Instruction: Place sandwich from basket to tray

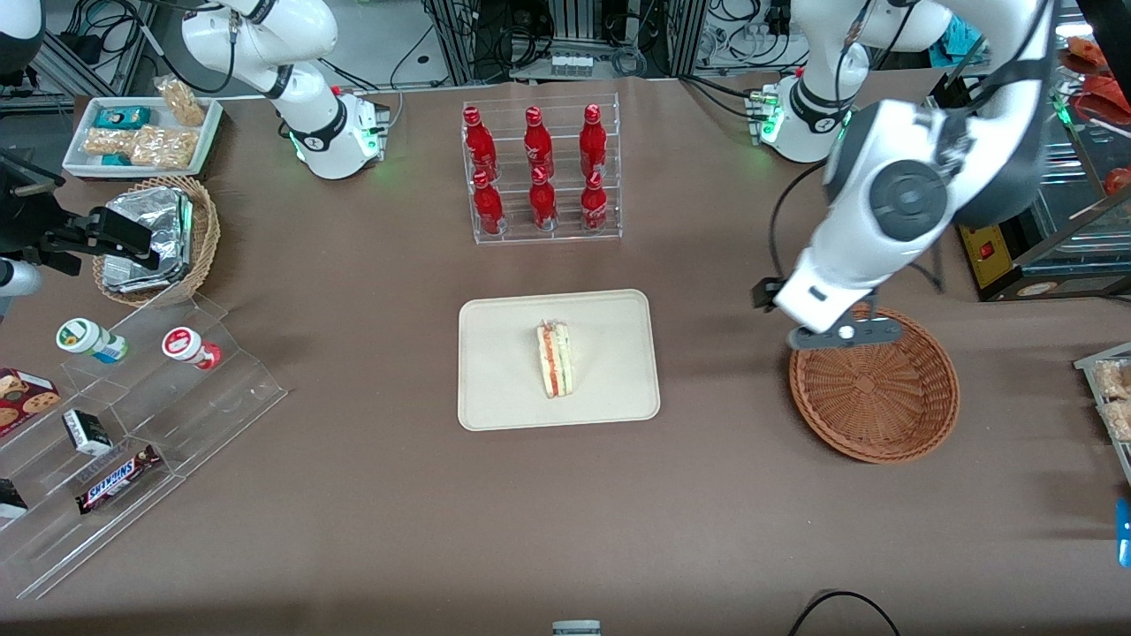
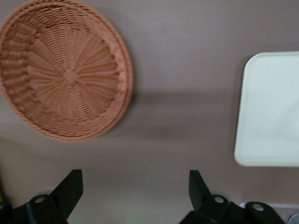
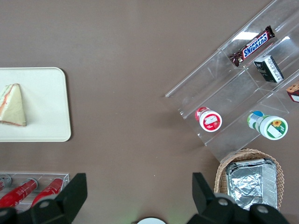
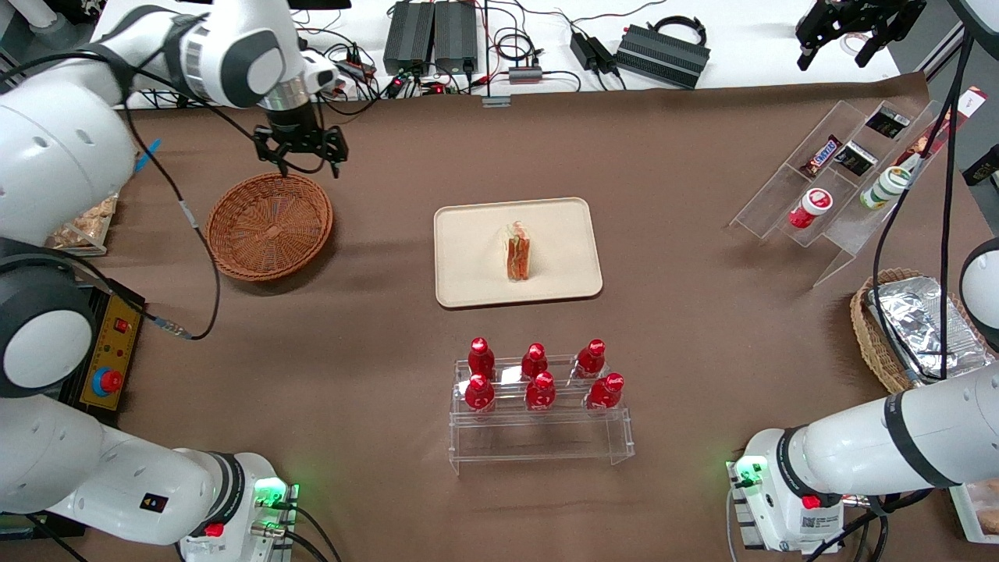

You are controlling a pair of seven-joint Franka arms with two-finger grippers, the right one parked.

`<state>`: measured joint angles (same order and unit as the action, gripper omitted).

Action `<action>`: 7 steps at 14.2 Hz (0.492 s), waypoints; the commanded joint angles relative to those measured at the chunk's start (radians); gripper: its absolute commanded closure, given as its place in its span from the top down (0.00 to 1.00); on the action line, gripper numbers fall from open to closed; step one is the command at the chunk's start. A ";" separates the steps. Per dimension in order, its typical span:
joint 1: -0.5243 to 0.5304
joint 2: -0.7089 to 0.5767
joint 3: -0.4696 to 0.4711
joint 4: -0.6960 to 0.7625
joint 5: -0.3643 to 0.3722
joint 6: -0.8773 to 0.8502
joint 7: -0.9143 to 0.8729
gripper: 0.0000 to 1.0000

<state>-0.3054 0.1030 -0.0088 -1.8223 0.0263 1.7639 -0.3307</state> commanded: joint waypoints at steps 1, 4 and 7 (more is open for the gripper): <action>0.138 -0.086 -0.097 -0.035 0.015 -0.032 0.122 1.00; 0.244 -0.141 -0.131 -0.032 0.014 -0.078 0.254 1.00; 0.302 -0.174 -0.125 0.003 0.012 -0.118 0.366 1.00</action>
<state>-0.0473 -0.0309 -0.1178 -1.8257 0.0285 1.6778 -0.0263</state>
